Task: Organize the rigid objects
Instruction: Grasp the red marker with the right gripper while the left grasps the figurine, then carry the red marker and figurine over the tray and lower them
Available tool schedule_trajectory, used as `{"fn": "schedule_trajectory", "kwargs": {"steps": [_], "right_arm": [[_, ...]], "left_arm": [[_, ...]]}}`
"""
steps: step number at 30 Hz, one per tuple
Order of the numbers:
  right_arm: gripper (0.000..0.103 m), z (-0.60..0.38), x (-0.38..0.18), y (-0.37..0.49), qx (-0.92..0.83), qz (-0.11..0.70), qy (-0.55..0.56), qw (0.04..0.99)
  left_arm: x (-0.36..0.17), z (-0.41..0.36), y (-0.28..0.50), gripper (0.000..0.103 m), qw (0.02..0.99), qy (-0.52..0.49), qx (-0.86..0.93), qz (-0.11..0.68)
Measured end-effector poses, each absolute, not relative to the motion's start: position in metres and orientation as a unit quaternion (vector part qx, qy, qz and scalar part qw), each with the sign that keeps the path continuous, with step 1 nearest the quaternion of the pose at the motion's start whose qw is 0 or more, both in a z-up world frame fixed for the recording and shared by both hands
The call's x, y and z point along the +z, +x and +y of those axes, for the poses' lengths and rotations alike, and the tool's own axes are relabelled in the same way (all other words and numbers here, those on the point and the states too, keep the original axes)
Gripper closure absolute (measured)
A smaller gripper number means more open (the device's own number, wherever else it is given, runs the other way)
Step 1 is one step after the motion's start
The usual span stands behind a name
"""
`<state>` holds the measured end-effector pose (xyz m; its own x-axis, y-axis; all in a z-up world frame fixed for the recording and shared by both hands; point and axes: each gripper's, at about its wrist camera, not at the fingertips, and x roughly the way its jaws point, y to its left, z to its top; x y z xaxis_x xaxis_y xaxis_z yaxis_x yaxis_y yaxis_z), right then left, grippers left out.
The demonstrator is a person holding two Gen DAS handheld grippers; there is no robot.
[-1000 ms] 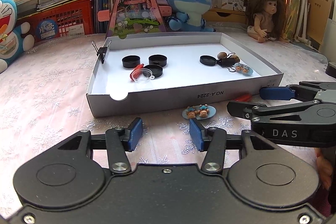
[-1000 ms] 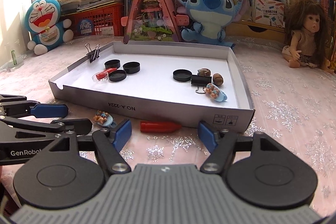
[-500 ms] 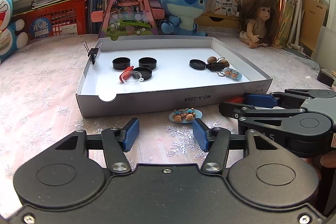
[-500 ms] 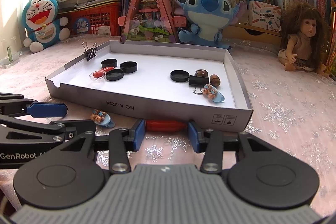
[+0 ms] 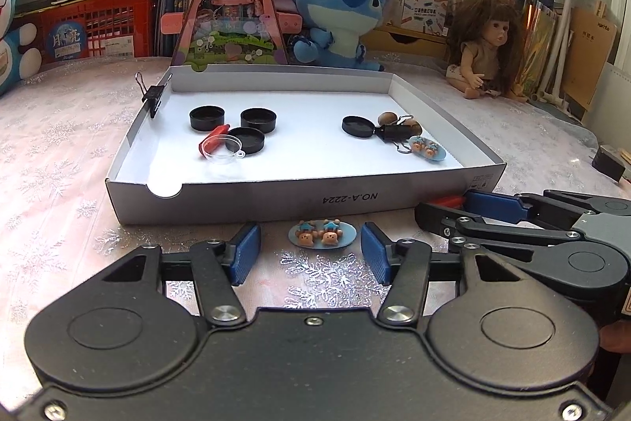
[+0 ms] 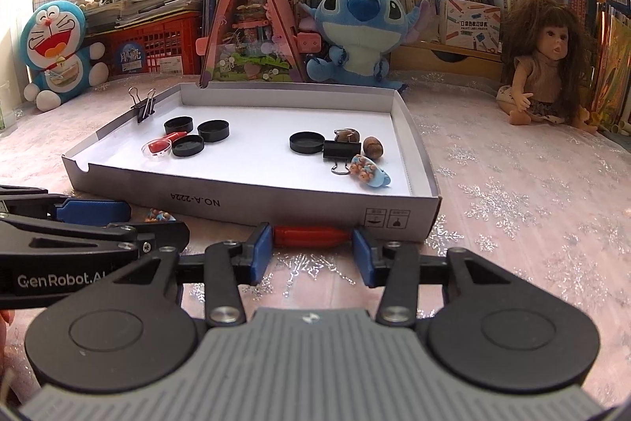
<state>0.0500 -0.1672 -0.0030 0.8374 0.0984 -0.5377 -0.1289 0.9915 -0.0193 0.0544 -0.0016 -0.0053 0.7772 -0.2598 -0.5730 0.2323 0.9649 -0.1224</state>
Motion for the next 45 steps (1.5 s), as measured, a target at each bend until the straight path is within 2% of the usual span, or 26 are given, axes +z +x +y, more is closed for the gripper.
{"fn": "schedule_trajectory", "kwargs": {"steps": [4, 7, 11, 20, 22, 24, 28, 33, 36, 45], "right_arm": [[0.054, -0.166, -0.003, 0.05, 0.061, 0.28, -0.029, 0.958], [0.054, -0.165, -0.004, 0.05, 0.061, 0.28, -0.031, 0.958], [0.054, -0.165, -0.004, 0.05, 0.061, 0.28, -0.031, 0.958], [0.054, -0.165, -0.004, 0.05, 0.061, 0.28, -0.03, 0.958], [0.054, -0.165, -0.004, 0.05, 0.062, 0.28, -0.03, 0.957], [0.054, -0.165, -0.004, 0.05, 0.061, 0.28, -0.031, 0.958], [0.054, -0.166, -0.004, 0.05, 0.061, 0.28, -0.03, 0.958], [0.054, -0.166, -0.004, 0.049, 0.061, 0.28, -0.029, 0.958], [0.054, -0.166, -0.004, 0.049, 0.06, 0.28, -0.029, 0.958], [0.054, -0.167, -0.002, 0.045, 0.056, 0.269, -0.028, 0.961]], "left_arm": [[-0.007, -0.003, 0.055, 0.059, 0.943, -0.021, -0.131, 0.307], [-0.007, -0.005, 0.053, 0.068, 0.943, -0.016, -0.133, 0.305], [-0.007, -0.006, 0.052, 0.072, 0.943, -0.017, -0.135, 0.304], [-0.005, -0.004, 0.051, 0.072, 0.943, -0.02, -0.137, 0.303], [-0.004, -0.003, 0.051, 0.067, 0.942, -0.019, -0.138, 0.304], [-0.004, -0.003, 0.052, 0.058, 0.943, -0.014, -0.138, 0.302], [-0.006, -0.003, 0.059, 0.056, 0.941, -0.001, -0.138, 0.308], [-0.008, -0.004, 0.061, 0.059, 0.943, 0.002, -0.135, 0.304], [-0.008, -0.005, 0.059, 0.068, 0.944, 0.006, -0.137, 0.301], [-0.003, -0.005, 0.051, 0.069, 0.944, -0.001, -0.139, 0.3]]}}
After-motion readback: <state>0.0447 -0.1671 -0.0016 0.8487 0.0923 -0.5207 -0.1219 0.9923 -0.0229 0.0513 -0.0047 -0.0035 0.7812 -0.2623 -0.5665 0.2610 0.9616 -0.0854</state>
